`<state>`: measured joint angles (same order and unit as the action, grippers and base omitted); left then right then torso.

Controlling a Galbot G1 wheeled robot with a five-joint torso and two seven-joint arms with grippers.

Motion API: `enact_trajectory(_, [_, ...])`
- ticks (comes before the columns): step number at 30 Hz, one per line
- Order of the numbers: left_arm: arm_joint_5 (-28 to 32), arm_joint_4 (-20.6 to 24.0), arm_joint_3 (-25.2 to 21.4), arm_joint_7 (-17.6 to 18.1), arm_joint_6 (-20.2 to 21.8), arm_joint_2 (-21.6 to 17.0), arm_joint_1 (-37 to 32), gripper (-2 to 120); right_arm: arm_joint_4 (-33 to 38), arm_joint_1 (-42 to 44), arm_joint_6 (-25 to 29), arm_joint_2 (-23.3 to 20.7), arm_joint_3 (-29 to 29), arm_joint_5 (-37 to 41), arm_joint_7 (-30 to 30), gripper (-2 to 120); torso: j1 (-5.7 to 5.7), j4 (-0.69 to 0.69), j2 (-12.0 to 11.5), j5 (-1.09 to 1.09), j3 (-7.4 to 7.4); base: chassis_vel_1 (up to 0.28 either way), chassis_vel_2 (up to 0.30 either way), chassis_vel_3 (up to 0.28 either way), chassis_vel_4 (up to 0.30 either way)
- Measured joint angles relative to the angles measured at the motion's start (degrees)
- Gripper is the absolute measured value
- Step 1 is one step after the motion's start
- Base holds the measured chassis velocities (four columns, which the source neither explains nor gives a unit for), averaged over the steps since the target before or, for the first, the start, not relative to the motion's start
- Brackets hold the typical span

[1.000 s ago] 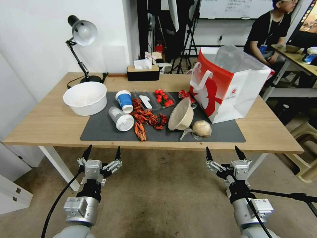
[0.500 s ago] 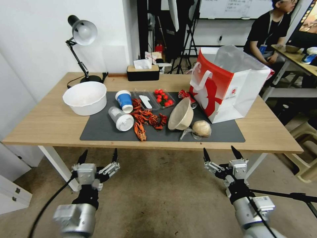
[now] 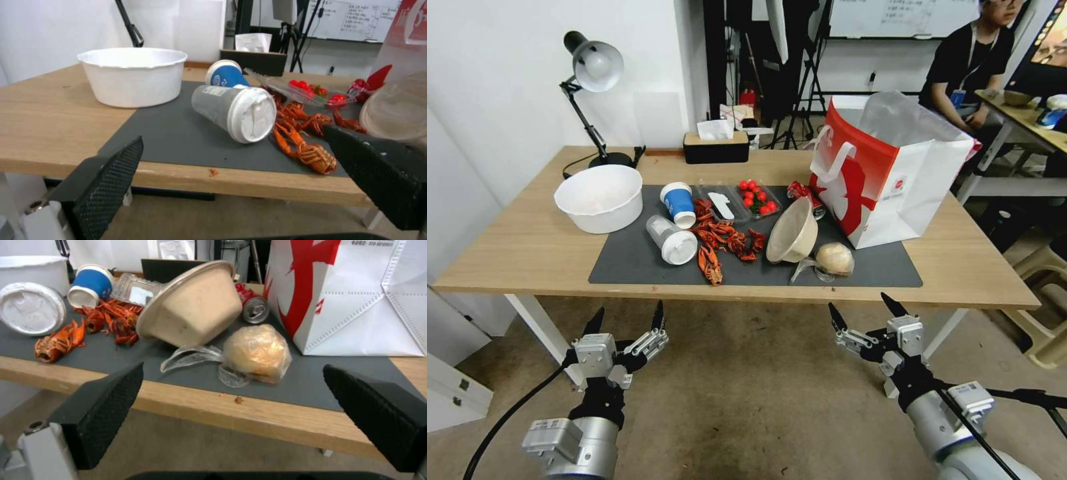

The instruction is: Pick up the trash from the table and place it into the takeout bag.

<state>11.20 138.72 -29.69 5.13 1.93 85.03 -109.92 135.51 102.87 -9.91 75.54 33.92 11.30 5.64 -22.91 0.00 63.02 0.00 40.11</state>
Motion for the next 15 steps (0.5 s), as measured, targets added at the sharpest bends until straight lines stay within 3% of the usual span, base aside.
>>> enact_trajectory(15, [0.3, -1.6, -0.4, -0.9, -0.8, -0.1, 1.2, 100, -2.6, -3.5, 2.9, -1.5, 1.7, 0.7, 0.0, 100, -0.01, 0.00, 0.0, 0.01, 0.00, 0.000, 0.000, 0.000, 0.000])
